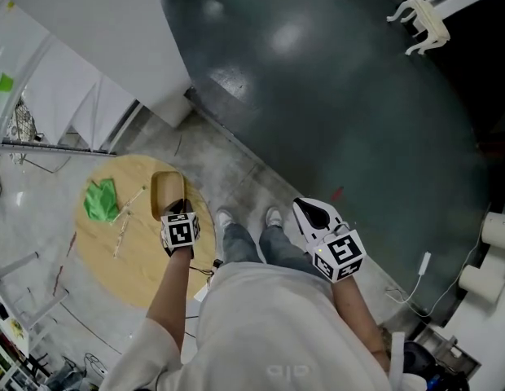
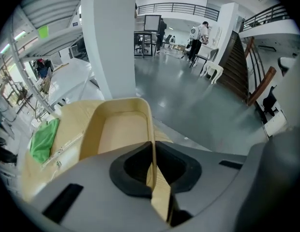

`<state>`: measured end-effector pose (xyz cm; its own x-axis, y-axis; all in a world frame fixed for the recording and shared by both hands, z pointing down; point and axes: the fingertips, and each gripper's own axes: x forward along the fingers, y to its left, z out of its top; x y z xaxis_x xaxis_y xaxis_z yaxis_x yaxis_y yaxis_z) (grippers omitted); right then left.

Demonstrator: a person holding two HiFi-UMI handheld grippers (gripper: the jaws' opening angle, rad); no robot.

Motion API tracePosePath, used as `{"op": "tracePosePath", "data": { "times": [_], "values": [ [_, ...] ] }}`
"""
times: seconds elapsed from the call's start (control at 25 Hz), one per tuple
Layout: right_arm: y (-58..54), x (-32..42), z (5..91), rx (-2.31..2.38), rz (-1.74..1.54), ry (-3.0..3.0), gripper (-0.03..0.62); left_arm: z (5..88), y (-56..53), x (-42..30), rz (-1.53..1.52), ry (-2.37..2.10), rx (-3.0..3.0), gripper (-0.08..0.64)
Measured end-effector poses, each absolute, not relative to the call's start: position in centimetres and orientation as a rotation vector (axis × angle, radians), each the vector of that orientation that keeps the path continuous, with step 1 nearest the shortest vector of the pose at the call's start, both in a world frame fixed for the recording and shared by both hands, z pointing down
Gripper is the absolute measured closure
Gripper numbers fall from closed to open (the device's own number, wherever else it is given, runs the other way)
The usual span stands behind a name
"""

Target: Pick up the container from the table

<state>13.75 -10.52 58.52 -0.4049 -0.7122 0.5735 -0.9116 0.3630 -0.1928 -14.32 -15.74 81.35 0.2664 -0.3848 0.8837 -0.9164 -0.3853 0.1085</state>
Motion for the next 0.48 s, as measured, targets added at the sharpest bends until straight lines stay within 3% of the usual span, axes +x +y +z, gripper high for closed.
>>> {"op": "tracePosePath", "data": {
  "times": [0.48],
  "values": [
    [-11.4,12.9,56.5,1.337,0.625,-2.355,0.568,72.8,-15.6,-13.9,0.933,-1.267,2.005,0.531]
  ]
}}
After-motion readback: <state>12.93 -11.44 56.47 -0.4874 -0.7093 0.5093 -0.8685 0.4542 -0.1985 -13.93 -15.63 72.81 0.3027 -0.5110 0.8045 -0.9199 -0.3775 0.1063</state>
